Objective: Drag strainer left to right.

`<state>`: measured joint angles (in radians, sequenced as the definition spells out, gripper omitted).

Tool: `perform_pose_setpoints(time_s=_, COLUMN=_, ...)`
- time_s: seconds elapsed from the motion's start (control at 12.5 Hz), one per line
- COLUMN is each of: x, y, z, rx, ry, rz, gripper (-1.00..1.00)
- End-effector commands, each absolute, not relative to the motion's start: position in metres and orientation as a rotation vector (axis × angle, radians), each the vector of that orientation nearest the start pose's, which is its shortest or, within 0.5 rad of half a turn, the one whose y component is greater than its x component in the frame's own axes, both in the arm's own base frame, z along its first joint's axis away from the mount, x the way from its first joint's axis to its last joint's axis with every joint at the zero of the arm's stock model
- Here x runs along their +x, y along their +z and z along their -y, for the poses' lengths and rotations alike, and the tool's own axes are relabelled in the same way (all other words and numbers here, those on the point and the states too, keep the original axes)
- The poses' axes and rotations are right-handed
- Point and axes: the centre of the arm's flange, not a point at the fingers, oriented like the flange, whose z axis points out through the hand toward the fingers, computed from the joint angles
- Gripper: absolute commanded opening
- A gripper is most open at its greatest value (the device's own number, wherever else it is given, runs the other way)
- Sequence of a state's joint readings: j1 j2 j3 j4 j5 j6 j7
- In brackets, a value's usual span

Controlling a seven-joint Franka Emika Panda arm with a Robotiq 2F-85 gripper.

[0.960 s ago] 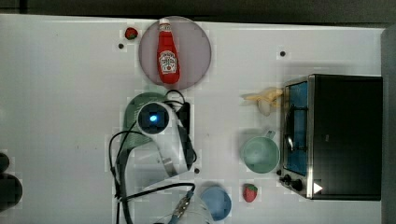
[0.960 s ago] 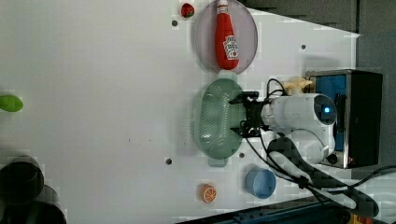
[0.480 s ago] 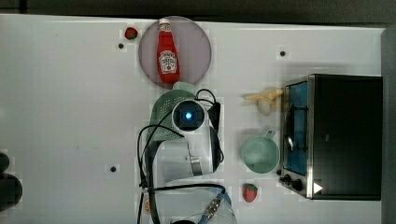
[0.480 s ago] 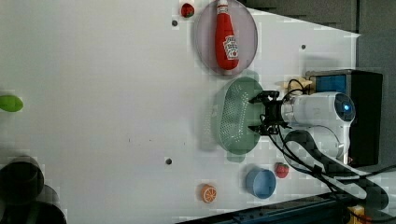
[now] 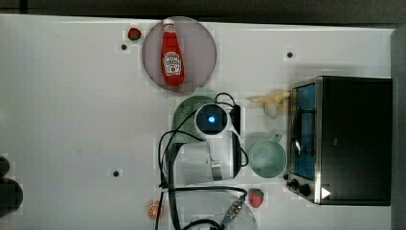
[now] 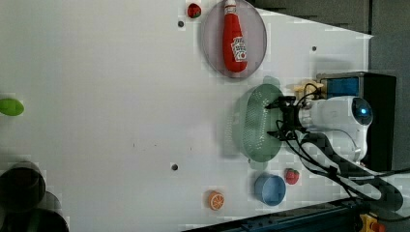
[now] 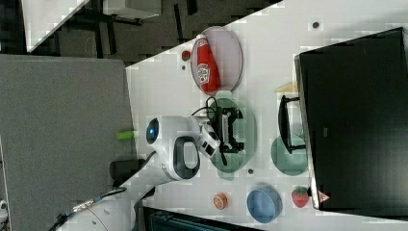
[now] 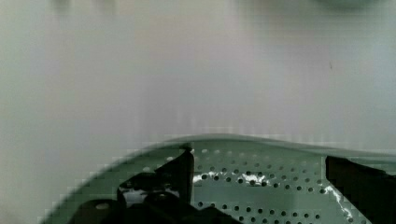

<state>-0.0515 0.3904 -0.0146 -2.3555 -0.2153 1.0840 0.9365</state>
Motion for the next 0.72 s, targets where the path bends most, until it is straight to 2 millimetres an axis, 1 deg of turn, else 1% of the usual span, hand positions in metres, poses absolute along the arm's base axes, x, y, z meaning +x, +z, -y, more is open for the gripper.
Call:
perform_pose_setpoints(time_s=0.08, x=0.502, y=0.170, z=0.050, rx=-2.348, ry=-0.046, rz=-2.269, gripper=1.00)
perform_pose_setpoints(time_s=0.32, x=0.500, y=0.171, z=0.070, rx=-2.336, ry=-0.056, rz=-2.296, gripper=1.00)
perform_pose_setpoints(time_s=0.56, x=0.498, y=0.171, z=0.080, rx=-2.432, ry=-0.052, rz=-2.203, gripper=1.00)
perform_pose_setpoints(time_s=0.72, x=0.497, y=0.172, z=0.091, rx=-2.421, ry=-0.056, rz=-2.223, gripper=1.00)
